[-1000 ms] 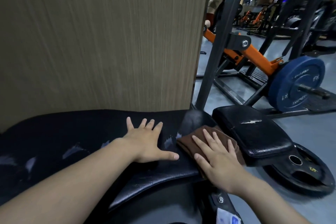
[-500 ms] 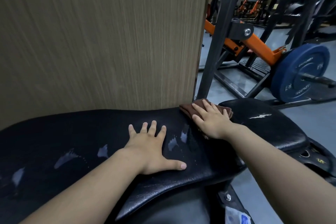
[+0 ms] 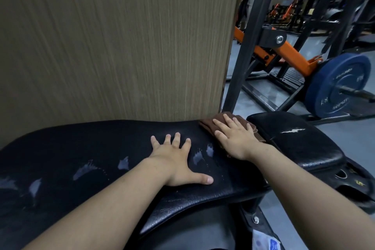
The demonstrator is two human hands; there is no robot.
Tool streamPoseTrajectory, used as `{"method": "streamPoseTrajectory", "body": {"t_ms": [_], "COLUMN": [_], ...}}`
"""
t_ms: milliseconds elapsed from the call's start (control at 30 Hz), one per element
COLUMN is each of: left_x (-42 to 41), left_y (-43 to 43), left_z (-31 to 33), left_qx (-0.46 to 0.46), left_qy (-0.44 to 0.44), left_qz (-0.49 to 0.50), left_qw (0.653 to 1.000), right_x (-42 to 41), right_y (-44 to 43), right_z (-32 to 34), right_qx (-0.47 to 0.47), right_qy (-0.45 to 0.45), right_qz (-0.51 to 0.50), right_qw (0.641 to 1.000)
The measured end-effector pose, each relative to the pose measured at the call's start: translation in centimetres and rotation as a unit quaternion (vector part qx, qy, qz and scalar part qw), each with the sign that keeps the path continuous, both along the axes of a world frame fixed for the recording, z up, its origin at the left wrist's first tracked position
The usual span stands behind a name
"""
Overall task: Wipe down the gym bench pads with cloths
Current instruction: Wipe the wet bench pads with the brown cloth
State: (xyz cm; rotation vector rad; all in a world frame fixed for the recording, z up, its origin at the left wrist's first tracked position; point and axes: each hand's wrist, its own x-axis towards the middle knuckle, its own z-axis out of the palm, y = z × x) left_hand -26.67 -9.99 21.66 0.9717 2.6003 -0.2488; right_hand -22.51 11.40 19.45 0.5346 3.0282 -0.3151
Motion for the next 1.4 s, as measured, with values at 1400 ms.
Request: {"method": "streamPoseTrajectory", "body": {"t_ms": [1400], "left_x": [2.8], "left_y": [-14.3], "left_z": [-1.8], "left_qx": [0.246], "left_qy": [0.133], "left_qz": [0.031], "left_qw": [0.96], "right_x": [6.0], "right_y": [-9.9], "right_z": [-0.2], "right_qx": [-0.024], "right_qy": [0.018], "right_qz": [-0.066], "right_qw": [0.997]}}
